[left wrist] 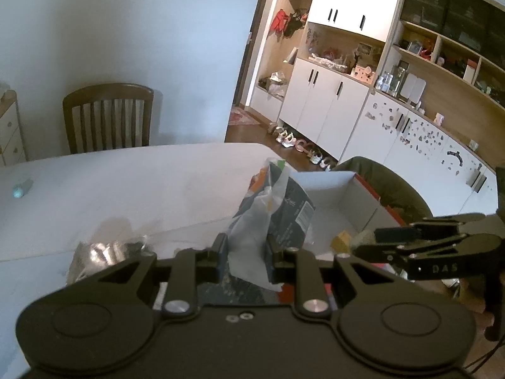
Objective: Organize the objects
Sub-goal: 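Carry the white bag and beige cylinder into the red shoebox with both tools, then open both tools to drop the bag and cylinder into the box, then move both tools back toward the remaining items on the table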
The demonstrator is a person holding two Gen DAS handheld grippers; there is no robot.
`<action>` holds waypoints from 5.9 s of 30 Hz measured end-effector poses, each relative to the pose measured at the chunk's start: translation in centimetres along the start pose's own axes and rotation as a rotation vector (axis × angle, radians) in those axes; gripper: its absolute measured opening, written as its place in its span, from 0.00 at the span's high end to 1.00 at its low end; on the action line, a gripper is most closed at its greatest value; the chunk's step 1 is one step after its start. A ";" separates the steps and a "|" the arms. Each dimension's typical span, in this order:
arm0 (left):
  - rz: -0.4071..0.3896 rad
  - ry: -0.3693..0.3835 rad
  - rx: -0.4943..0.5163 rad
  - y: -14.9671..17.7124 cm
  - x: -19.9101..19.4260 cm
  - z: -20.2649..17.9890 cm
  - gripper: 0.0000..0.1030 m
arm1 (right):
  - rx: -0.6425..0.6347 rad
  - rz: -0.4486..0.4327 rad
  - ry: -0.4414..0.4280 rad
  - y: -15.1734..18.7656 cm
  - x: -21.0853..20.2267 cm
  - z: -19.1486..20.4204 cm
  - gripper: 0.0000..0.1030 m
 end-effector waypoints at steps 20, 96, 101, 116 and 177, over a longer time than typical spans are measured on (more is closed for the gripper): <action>0.153 0.064 0.089 -3.6 11.1 -7.0 0.78 | 0.028 -0.005 0.100 -2.9 -0.5 -12.2 0.52; 0.378 0.014 0.139 -1.0 17.4 -13.0 0.45 | 0.102 0.179 0.106 -5.4 7.4 -19.7 0.42; 0.308 -0.008 0.144 -1.9 14.6 -13.0 0.35 | 0.098 0.118 0.080 -5.4 4.6 -18.7 0.39; 0.166 -0.012 0.107 -2.4 7.6 -12.0 0.25 | 0.086 0.023 0.021 -3.7 -1.4 -15.0 0.32; 0.220 -0.125 -0.082 11.9 0.2 17.8 0.01 | -0.148 0.112 -0.053 7.2 10.2 14.5 0.01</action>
Point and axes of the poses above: each gripper's, at about its wrist camera, not at the fingertips, and x roughly the way its jaws point, z to its left, y to its underside, the point moved 4 cm from there along x, roughly the way its jaws point, and after that the axes turned 7 degrees about x, right-handed, at the moved point
